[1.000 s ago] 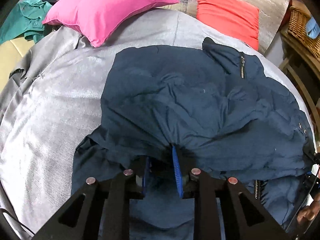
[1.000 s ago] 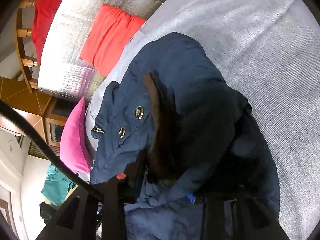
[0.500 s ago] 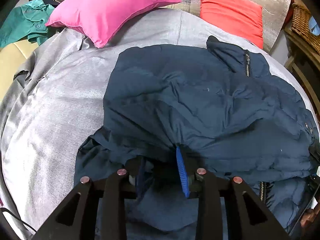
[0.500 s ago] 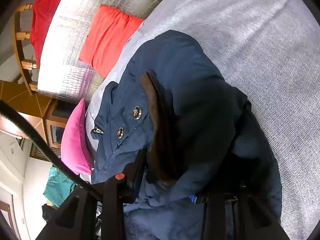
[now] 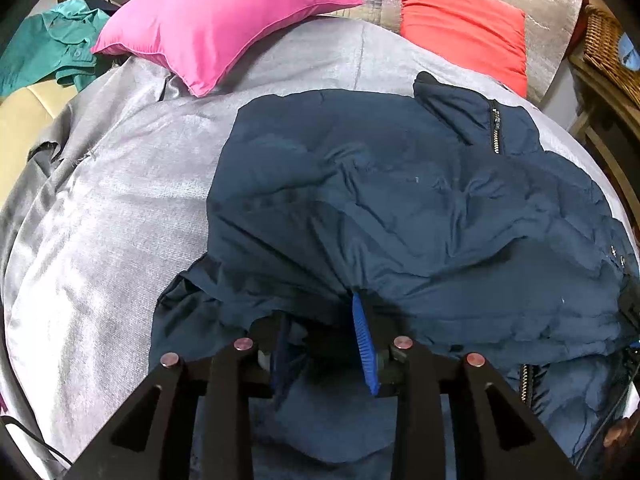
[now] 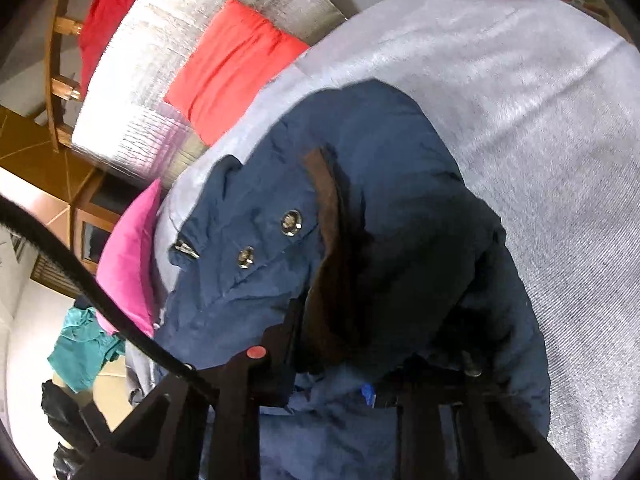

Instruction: Fold large clothes

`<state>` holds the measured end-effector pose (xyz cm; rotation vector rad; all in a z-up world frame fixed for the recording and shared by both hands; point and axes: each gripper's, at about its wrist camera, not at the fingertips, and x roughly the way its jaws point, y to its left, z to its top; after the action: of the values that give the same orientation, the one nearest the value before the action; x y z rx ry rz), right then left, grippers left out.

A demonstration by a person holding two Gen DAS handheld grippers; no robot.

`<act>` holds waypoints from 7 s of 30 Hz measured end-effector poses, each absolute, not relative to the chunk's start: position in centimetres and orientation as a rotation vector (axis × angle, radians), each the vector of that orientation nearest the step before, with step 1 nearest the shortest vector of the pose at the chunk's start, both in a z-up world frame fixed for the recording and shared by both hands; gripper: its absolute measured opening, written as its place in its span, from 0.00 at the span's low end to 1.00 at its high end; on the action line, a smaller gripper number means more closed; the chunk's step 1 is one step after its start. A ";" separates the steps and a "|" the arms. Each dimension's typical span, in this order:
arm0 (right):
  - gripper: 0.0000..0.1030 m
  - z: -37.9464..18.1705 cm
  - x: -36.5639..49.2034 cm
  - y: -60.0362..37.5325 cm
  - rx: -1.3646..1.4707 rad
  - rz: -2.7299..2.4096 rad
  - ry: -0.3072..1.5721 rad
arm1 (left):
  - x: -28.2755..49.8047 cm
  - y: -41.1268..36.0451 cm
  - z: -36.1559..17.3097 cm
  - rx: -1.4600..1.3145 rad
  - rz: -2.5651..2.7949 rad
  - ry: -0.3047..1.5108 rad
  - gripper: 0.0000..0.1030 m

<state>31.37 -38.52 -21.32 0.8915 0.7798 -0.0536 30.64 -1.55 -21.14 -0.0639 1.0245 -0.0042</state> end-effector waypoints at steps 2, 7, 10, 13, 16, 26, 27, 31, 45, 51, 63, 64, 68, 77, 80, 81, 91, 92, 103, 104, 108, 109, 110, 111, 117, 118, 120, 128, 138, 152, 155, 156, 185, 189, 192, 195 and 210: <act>0.25 -20.6 31.1 -38.5 0.876 -0.040 0.751 | 30.7 -1.2 -20.9 -0.084 -0.003 1.028 0.33; 0.28 -22.3 31.7 -38.5 0.913 -0.063 0.821 | 30.8 0.1 -21.2 -0.127 0.043 1.055 0.64; 0.29 -22.4 31.6 -38.6 0.916 -0.064 0.815 | 31.2 0.7 -21.9 -0.148 0.040 1.068 0.70; 0.29 -22.6 31.5 -38.8 0.937 -0.064 0.806 | 31.4 1.7 -21.7 -0.232 0.017 1.077 0.69; 0.29 -22.6 31.4 -38.6 0.923 -0.074 0.787 | 31.5 2.1 -21.5 -0.271 -0.005 1.076 0.49; 0.24 -19.8 31.2 -36.4 0.685 -0.155 0.760 | 31.4 -0.8 -20.4 -0.117 -0.025 1.044 0.18; 0.24 -19.5 31.1 -36.3 0.677 -0.160 0.757 | 31.4 -0.7 -20.2 -0.125 -0.030 1.044 0.18; 0.24 -19.0 31.4 -35.5 0.608 -0.185 0.750 | 31.3 -0.2 -19.3 -0.141 -0.044 1.040 0.17; 0.46 -20.5 31.2 -36.5 0.742 -0.136 0.801 | 31.1 0.6 -20.2 -0.139 -0.081 1.080 0.26; 0.31 -20.5 32.3 -35.7 0.670 -0.121 0.824 | 30.2 -0.3 -20.2 -0.061 -0.085 1.048 0.21; 0.23 -18.5 31.5 -37.3 0.777 -0.047 0.794 | 30.2 1.8 -19.8 -0.139 -0.117 1.062 0.14; 0.23 -19.2 31.8 -37.5 0.791 -0.051 0.834 | 30.4 1.7 -20.4 -0.137 -0.116 1.080 0.15; 0.33 -20.8 32.0 -38.7 0.921 -0.004 0.898 | 30.3 2.3 -20.7 -0.167 -0.119 1.112 0.23; 0.64 -18.7 28.8 -42.0 1.040 0.102 0.837 | 29.1 7.3 -17.4 -0.347 -0.198 1.081 0.39; 0.63 -15.9 27.7 -42.3 0.920 0.117 0.773 | 28.3 8.6 -15.5 -0.263 -0.135 0.985 0.42; 0.63 -15.2 27.4 -42.5 0.898 0.116 0.736 | 28.1 9.3 -15.1 -0.248 -0.093 0.945 0.44; 0.34 -19.0 33.3 -40.6 0.837 0.018 0.842 | 32.1 7.7 -19.1 -0.236 0.016 1.035 0.53; 0.22 -19.3 33.5 -40.0 0.823 0.029 0.859 | 32.3 7.4 -19.7 -0.230 0.018 1.052 0.53; 0.11 -15.7 30.3 -38.7 0.654 -0.028 0.745 | 31.5 6.8 -19.0 -0.142 0.033 1.034 0.53; 0.11 -16.8 30.8 -38.8 0.656 -0.050 0.807 | 31.8 6.9 -19.4 -0.138 0.035 1.059 0.53; 0.14 -18.2 31.1 -40.6 0.742 -0.029 0.880 | 31.9 7.3 -19.1 -0.171 0.030 1.061 0.53; 0.14 -17.5 30.7 -41.1 0.756 -0.030 0.847 | 31.7 7.3 -18.4 -0.171 0.030 1.034 0.53; 0.25 -16.7 30.0 -41.8 0.771 -0.041 0.796 | 31.4 7.3 -17.8 -0.171 0.030 1.005 0.53; 0.37 -15.9 29.3 -42.7 0.786 -0.056 0.740 | 31.2 7.3 -16.9 -0.172 0.030 0.964 0.53; 0.85 -17.0 28.8 -45.5 0.845 -0.141 0.726 | 32.2 6.4 -17.5 -0.172 0.015 0.974 0.63; 0.84 -17.5 29.4 -45.4 0.844 -0.137 0.749 | 32.5 6.1 -18.1 -0.174 0.014 0.996 0.63; 0.83 -18.5 30.9 -44.7 0.817 -0.105 0.805 | 32.8 5.7 -19.0 -0.174 0.013 1.031 0.63; 0.24 -16.8 30.7 -40.3 0.513 -0.123 0.809 | 32.3 3.9 -18.6 -0.083 0.013 0.996 0.63; 0.40 -16.3 28.9 -42.5 0.661 -0.172 0.794 | 32.0 3.8 -17.9 -0.019 0.074 0.977 0.63; 0.41 -15.8 29.1 -31.3 0.509 0.192 0.846 | 29.8 -5.1 -16.3 0.106 -0.141 0.820 0.63; 0.34 -18.8 30.3 -30.9 0.518 0.159 0.992 | 31.0 -6.2 -19.8 0.151 -0.142 0.972 0.64; 0.33 -18.7 30.5 -31.1 0.530 0.158 0.992 | 31.0 -6.2 -20.1 0.156 -0.133 0.959 0.64; 0.55 -16.5 25.6 -41.6 0.760 0.007 0.921 | 30.4 0.4 -17.6 0.148 0.004 0.886 0.64; 0.34 -18.3 27.3 -39.9 0.714 0.020 0.996 | 31.4 0.0 -20.0 0.193 0.029 0.983 0.64; 0.22 -16.5 27.1 -38.0 0.572 -0.002 0.935 | 30.6 -0.6 -18.6 0.209 0.000 0.928 0.64; 0.21 -14.9 26.3 -37.4 0.509 -0.018 0.853 | 29.6 -1.0 -17.4 0.220 -0.005 0.861 0.64; 0.25 -13.6 24.4 -39.2 0.571 -0.050 0.783 | 28.9 -2.3 -16.3 0.194 -0.049 0.802 0.64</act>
<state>24.37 -39.23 -13.62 0.5714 0.7827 -0.0503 28.94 -2.34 -16.26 0.1941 0.8025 -0.0489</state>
